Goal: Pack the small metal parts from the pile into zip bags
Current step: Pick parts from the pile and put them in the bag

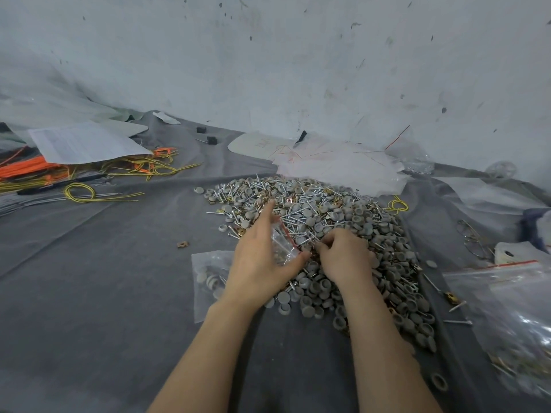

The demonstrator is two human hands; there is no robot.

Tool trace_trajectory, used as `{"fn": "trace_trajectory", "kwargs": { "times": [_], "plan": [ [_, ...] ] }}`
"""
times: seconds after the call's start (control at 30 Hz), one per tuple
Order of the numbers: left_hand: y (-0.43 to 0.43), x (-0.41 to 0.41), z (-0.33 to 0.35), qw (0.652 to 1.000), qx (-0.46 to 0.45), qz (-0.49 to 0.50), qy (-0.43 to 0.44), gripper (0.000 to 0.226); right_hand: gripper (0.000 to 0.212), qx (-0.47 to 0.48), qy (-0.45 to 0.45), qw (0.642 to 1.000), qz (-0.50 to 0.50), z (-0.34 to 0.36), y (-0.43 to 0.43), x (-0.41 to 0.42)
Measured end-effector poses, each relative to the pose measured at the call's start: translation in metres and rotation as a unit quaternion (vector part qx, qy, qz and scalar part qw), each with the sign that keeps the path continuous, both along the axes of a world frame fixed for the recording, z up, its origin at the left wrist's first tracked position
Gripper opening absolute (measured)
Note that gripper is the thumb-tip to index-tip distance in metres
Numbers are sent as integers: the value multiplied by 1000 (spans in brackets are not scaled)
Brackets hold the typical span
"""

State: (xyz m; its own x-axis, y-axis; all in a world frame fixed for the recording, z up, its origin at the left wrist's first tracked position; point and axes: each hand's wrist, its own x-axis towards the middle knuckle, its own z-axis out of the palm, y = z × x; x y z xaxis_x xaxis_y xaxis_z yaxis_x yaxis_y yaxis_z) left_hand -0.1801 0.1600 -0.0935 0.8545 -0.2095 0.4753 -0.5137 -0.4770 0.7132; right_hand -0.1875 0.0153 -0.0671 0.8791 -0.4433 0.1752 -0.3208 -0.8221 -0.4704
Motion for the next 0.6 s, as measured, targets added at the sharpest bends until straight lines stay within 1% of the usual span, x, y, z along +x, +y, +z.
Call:
{"fn": "trace_trajectory", "kwargs": {
  "times": [0.17,0.27,0.33,0.37,0.43,0.53,0.6],
  "plan": [
    [0,-1,-1,1000,2,0,7,98,11,100,-79,992,-4,3,-5,-1],
    [0,-1,-2,1000,9,2,3,98,16,187,-168,968,21,5,-4,0],
    [0,-1,-2,1000,10,5,0,99,20,240,-195,949,59,8,-1,-1],
    [-1,-1,-2,1000,11,6,-2,99,20,261,-194,942,82,9,1,-1],
    [-1,-2,-2,1000,13,5,-5,99,18,285,-164,935,132,11,5,-2],
    [-1,-3,-1,1000,10,2,-4,98,11,291,-92,929,209,13,12,-3],
    [-1,-3,-1,1000,11,4,-7,98,8,280,-84,927,236,13,14,-3]
  ]
}}
